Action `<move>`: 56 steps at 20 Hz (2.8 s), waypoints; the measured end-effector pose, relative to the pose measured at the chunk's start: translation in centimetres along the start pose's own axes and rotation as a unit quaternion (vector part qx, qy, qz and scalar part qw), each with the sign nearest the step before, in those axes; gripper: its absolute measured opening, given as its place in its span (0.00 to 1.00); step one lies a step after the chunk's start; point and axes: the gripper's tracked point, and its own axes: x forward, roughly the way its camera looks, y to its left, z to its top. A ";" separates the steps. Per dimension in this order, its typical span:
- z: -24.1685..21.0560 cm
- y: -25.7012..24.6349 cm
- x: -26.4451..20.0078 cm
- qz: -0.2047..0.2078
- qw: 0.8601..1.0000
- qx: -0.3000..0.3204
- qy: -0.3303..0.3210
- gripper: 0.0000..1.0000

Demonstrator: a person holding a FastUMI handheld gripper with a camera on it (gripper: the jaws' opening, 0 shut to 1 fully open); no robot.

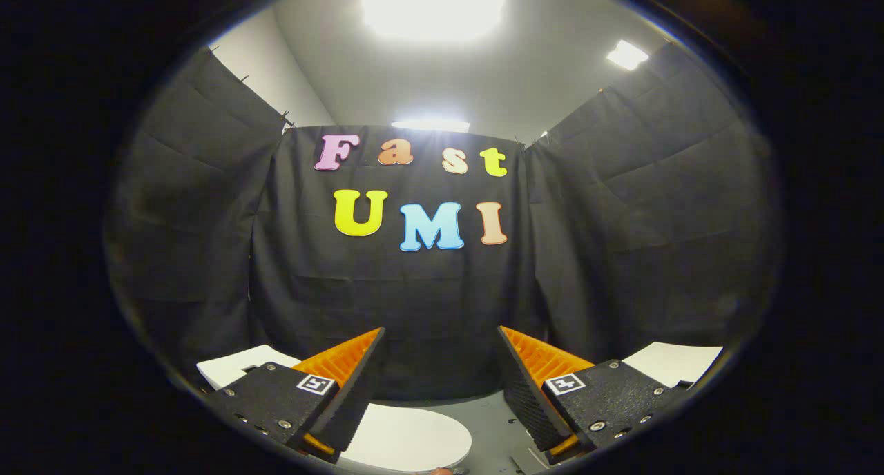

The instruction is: Open the toilet lid.

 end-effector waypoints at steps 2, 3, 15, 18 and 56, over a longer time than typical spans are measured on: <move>-1.0 0.3 0.3 0.003 1.000 0.013 0.010 0.95; -1.7 0.4 0.5 0.004 1.000 0.020 0.019 0.95; -11.6 -1.8 1.6 -0.010 0.980 0.160 0.119 0.96; -15.8 -2.6 1.9 -0.019 0.967 0.205 0.152 0.96; -47.1 -5.4 -6.0 -0.138 0.827 0.357 0.412 0.89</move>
